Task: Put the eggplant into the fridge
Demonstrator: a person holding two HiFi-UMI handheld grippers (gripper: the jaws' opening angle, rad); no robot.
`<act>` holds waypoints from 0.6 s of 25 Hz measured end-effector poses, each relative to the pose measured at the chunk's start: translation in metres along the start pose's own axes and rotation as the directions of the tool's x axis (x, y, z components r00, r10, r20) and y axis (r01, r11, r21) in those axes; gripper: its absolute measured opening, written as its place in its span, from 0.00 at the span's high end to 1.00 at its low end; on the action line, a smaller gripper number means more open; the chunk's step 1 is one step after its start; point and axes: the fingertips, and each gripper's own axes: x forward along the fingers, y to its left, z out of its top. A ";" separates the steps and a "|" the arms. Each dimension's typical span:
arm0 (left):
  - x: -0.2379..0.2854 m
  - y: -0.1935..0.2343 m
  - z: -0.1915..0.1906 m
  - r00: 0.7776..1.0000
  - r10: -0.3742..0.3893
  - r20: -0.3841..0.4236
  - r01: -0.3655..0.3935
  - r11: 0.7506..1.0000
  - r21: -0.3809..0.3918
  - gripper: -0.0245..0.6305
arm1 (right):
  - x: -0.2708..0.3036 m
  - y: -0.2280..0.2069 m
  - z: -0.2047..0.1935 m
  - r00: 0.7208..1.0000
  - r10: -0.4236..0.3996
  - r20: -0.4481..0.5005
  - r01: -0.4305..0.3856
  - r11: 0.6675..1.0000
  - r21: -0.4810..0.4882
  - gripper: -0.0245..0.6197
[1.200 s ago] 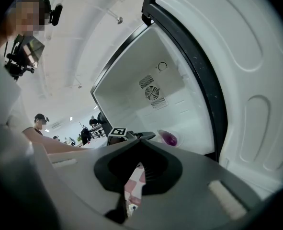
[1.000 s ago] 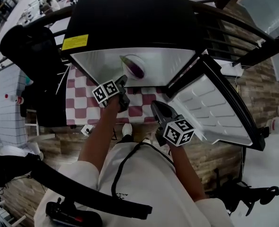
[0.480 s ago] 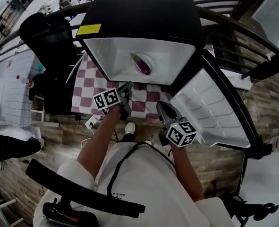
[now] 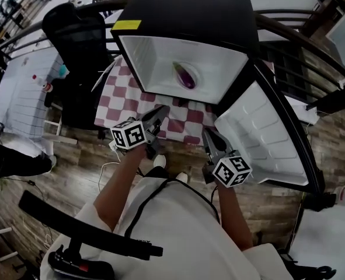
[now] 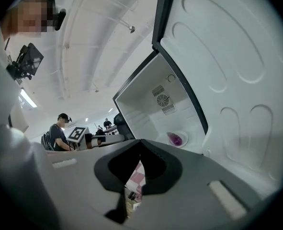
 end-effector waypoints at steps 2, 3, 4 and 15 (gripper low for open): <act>-0.005 -0.007 0.000 1.000 -0.003 0.000 0.003 1.000 0.017 0.95 | -0.001 0.001 0.003 1.000 -0.001 0.012 0.001 1.000 0.004 0.95; -0.007 -0.008 -0.001 1.000 -0.004 -0.001 0.004 1.000 0.020 0.95 | -0.001 0.002 0.006 1.000 -0.001 0.018 0.001 1.000 0.002 0.95; -0.009 -0.009 -0.001 1.000 -0.005 -0.003 0.005 1.000 0.022 0.95 | 0.000 0.003 0.008 1.000 -0.001 0.023 0.001 1.000 -0.003 0.95; -0.035 -0.025 0.012 0.996 -0.033 -0.081 0.050 0.977 0.209 0.95 | 0.012 0.031 0.021 0.998 -0.017 0.055 0.021 0.998 -0.061 0.95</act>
